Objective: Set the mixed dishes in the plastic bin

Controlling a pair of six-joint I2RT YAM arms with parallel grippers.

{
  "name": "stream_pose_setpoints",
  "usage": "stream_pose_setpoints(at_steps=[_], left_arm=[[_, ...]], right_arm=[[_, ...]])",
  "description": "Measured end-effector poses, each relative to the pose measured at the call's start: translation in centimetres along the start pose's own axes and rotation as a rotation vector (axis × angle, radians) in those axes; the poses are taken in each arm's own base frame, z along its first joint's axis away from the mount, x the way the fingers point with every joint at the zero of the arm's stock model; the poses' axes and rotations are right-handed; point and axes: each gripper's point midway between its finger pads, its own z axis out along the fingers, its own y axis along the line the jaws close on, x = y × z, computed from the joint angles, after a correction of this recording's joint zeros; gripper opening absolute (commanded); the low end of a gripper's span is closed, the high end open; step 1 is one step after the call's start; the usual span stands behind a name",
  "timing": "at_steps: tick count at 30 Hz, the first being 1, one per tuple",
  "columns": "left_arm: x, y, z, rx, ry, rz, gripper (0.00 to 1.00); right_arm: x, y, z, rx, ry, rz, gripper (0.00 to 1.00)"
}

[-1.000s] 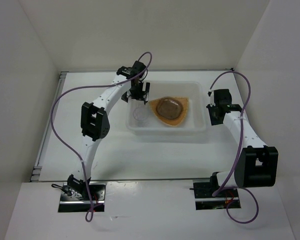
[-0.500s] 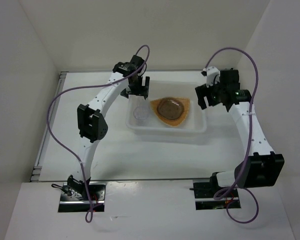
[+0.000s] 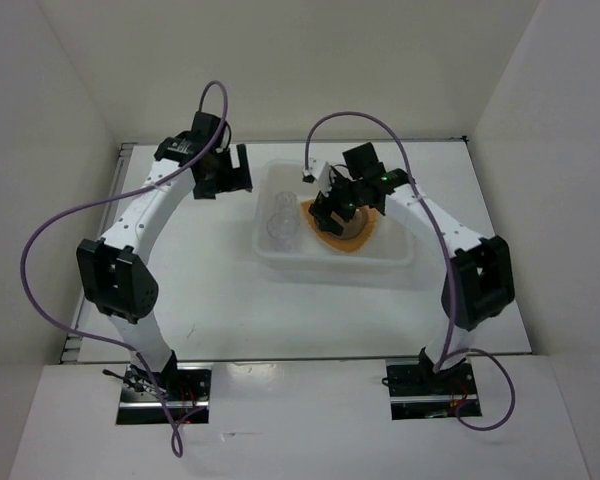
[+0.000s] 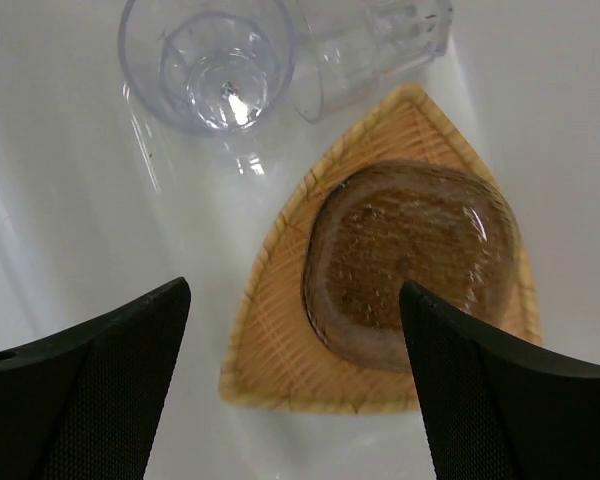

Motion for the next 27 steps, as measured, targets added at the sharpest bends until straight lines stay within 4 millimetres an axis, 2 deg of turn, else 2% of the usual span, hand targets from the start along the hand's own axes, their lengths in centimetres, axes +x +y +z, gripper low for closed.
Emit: stream_pose_setpoints(at_steps=[4,7,13,16,21,27], left_arm=[[5.1,4.9,3.1,-0.072,0.143,-0.096,1.00],[7.8,6.4,4.1,-0.099,0.223,-0.132,1.00],[7.7,7.4,4.2,-0.105,0.222,-0.158,1.00],[8.5,8.4,4.1,-0.122,0.239,-0.175,1.00],[10.6,9.0,4.5,-0.129,0.288,-0.207,1.00],[10.7,8.8,4.6,-0.119,0.294,-0.214,1.00]], right_arm=[[0.1,-0.2,3.8,-0.062,0.018,0.005,0.90],[-1.0,-1.1,5.5,-0.082,-0.013,0.000,0.90],[-3.0,-2.3,7.9,-0.112,-0.078,-0.015,0.90],[-3.4,-2.6,9.0,-0.126,-0.098,-0.021,0.90],[-2.8,-2.6,10.1,-0.144,-0.098,-0.037,0.90],[-1.7,-2.8,11.8,-0.152,-0.087,-0.066,0.90]])
